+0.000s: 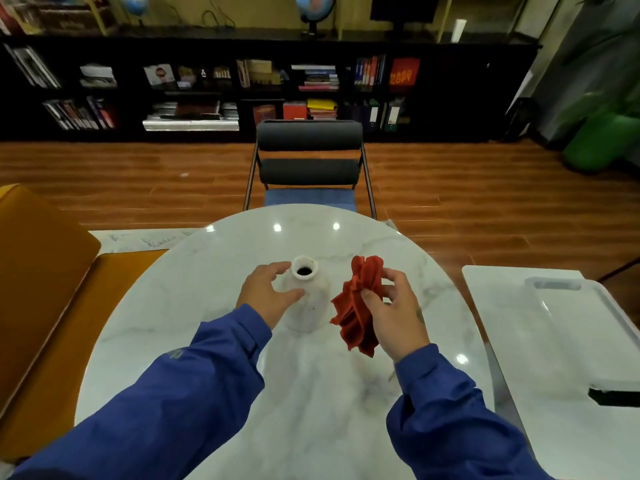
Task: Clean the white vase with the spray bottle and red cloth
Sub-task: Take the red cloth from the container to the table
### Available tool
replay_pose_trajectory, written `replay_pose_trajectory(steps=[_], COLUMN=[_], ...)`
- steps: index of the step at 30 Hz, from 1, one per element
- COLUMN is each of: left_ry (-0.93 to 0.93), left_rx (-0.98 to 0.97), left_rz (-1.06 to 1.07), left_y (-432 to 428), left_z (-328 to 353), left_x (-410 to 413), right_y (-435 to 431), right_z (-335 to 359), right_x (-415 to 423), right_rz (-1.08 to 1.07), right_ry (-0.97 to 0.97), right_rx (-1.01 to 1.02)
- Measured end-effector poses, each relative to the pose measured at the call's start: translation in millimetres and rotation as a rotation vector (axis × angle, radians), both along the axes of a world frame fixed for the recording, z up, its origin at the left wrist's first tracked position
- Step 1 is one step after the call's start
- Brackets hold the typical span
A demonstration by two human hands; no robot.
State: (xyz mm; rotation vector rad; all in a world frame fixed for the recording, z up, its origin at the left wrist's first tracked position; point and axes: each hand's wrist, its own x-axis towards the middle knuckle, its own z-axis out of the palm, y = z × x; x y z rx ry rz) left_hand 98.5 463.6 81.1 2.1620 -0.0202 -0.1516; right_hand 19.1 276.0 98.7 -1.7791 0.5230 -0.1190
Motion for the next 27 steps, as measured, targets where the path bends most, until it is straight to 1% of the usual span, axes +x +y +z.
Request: replay_pose_trajectory(steps=[3,7,12,21,27], left_ry=[-0.026,-0.068,-0.106,-0.062,-0.066], left_rx=[0.033,0.021,0.015,0.155,0.155], left_rz=[-0.037,-0.061,-0.028,-0.083,-0.069], left_y=[-8,-19,-27,-12,3], left_z=[-3,-3,-6,-15,-16], left_x=[10,18,29,23,6], right_y=[-1,-1,0,10,13], right_z=[-13,-27,-33,-38,-45], right_x=[6,8,14,20,5], right_rz=[-0.031,-0.039,-0.034,0.013,0.034], right_ry=[0.025,0.058,0.093,0.113,0.162], right_rx=[0.038,0.061,0.032,0.002,-0.025])
